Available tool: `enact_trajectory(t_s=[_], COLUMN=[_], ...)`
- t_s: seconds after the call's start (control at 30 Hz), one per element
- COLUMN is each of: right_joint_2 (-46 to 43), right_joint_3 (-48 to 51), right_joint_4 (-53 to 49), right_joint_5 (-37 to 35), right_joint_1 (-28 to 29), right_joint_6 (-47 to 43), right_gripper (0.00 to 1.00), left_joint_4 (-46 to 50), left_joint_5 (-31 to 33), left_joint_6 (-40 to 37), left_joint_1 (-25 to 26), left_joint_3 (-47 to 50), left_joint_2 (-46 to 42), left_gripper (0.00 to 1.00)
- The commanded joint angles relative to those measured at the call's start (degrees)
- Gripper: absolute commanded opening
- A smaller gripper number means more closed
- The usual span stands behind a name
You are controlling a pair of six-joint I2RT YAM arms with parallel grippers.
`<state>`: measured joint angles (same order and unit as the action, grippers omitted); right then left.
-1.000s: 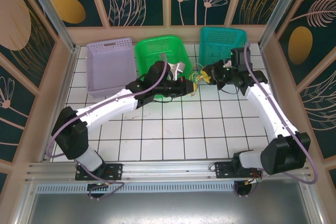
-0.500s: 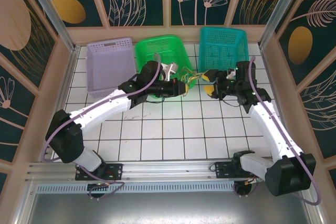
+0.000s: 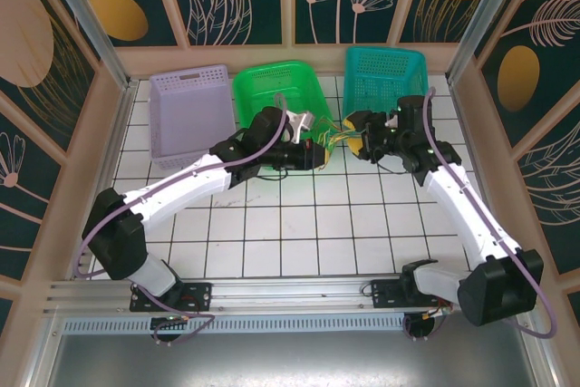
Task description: Untangle the cables
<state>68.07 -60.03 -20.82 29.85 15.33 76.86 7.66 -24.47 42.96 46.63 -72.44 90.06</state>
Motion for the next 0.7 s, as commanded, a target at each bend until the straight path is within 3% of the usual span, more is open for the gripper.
enact_trajectory(t_s=[0.0, 0.23, 0.47, 0.67], right_joint_2=[1.22, 1.01, 1.61, 3.89], right_joint_3=[-2.32, -3.69, -1.06, -3.02], right_joint_4=[-4.44, -9.00, -3.99, -4.16], right_joint_5=[-2.48, -4.38, -5.58, -6.95], right_joint_1=[0.19, 0.31, 0.29, 0.26], right_joint_6=[-0.74, -0.75, 1.22, 0.55], right_gripper=[0.48, 0.50, 0.49, 0.36], left_joint_4=[5.45, 14.14, 14.46, 15.91], left_joint_5=[5.84, 21.60, 24.36, 28.12], left_joint_6=[-6.98, -15.45, -20.28, -23.51], left_joint_1=[1.86, 5.66, 8.59, 11.28], left_joint_3=[-4.71, -9.62, -10.73, -11.61], left_joint_2=[0.44, 1.29, 2.05, 2.95], left_gripper=[0.00, 0.00, 0.00, 0.00])
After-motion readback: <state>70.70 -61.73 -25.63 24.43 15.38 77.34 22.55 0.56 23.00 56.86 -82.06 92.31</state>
